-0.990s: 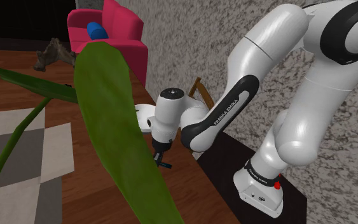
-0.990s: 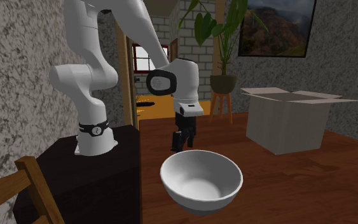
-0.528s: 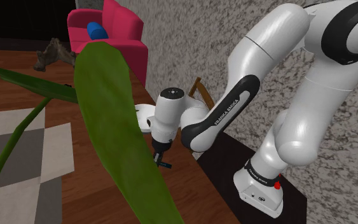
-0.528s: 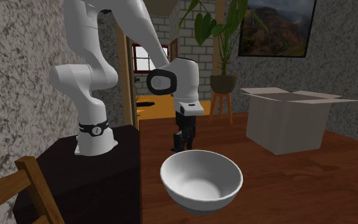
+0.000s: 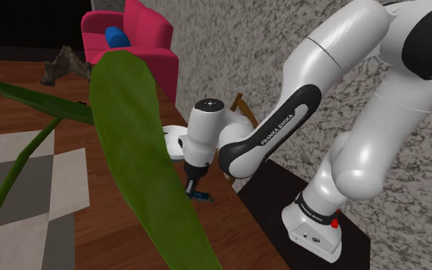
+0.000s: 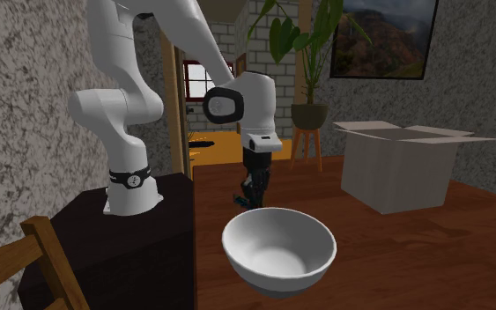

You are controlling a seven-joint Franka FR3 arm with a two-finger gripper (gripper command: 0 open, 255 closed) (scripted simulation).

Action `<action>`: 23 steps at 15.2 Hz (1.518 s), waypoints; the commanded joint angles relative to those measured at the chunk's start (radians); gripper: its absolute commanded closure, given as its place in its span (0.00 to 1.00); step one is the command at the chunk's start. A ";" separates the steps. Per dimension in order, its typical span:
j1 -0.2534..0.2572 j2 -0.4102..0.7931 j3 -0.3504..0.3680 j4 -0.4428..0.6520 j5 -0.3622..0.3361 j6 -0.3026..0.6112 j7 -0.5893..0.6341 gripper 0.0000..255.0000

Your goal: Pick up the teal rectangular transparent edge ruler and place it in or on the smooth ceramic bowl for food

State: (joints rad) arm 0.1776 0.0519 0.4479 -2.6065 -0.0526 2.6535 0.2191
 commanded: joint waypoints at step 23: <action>0.029 -0.315 -0.022 0.086 0.192 -0.379 -0.141 1.00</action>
State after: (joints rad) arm 0.2073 -0.2565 0.4282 -2.5310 0.1386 2.2918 0.0798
